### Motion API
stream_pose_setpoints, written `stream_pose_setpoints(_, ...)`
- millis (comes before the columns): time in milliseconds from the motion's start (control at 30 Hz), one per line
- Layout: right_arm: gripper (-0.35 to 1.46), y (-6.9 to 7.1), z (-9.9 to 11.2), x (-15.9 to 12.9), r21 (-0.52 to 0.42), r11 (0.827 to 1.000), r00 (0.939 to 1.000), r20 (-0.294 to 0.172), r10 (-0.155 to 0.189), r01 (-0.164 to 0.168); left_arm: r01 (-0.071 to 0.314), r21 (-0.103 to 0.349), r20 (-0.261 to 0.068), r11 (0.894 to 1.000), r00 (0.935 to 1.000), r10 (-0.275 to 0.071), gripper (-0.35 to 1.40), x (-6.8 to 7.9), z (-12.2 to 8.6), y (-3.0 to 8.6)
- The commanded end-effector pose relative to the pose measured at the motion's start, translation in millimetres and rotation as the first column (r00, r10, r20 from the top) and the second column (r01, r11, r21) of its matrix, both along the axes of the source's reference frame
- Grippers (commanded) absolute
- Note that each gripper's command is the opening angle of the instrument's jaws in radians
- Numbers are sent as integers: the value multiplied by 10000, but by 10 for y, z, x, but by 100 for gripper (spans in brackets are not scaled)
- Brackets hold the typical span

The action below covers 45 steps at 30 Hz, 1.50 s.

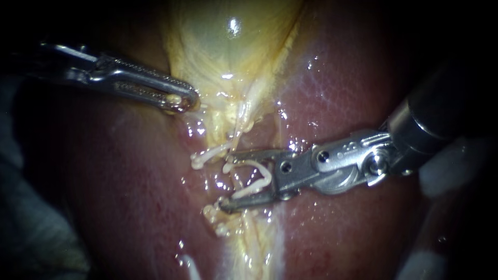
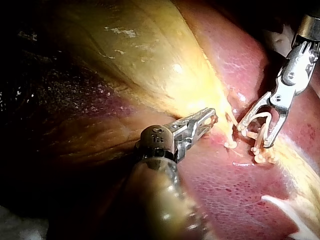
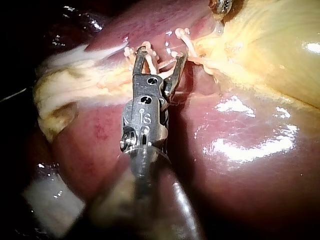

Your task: Clipping second clip right tube

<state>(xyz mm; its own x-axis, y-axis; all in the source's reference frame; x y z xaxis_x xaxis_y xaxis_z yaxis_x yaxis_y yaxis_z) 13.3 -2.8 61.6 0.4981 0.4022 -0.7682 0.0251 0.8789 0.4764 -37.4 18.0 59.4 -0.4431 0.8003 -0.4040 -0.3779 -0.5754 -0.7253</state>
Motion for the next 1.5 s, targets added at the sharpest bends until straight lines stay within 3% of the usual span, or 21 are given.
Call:
stream_pose_setpoints(33, 50, 1, -3, -1, 10, 10000, 10000, -10, -11, 11, -1, 1, 0, 10000, 10000, 1, -35, 0, 0, 0)
stream_pose_setpoints(267, 50, 5, -24, -16, 127, 9999, 9999, -127, -40, 42, -28, 18, 17, 10000, 10000, 28, -35, 1, 0, 0)
stream_pose_setpoints(533, 50, 18, -49, -54, 317, 9993, 9995, -254, -182, 190, -31, 18, 19, 10000, 10000, 30, -35, 2, -1, -1)
stream_pose_setpoints(1067, 49, 26, -38, -77, 881, 9961, 9999, -129, 19, -7, -33, 19, 21, 10000, 10000, 33, -35, 2, -1, -1)
stream_pose_setpoints(1333, 49, 29, -11, -76, 2102, 9754, 9975, 338, 613, -671, -34, 19, 21, 10000, 10000, 34, -35, 3, -1, -1)
stream_pose_setpoints(1500, 49, 30, 10, -73, 3355, 9340, 9916, 806, 1010, -1224, -34, 19, 21, 10000, 10000, 34, -35, 3, -1, -1)
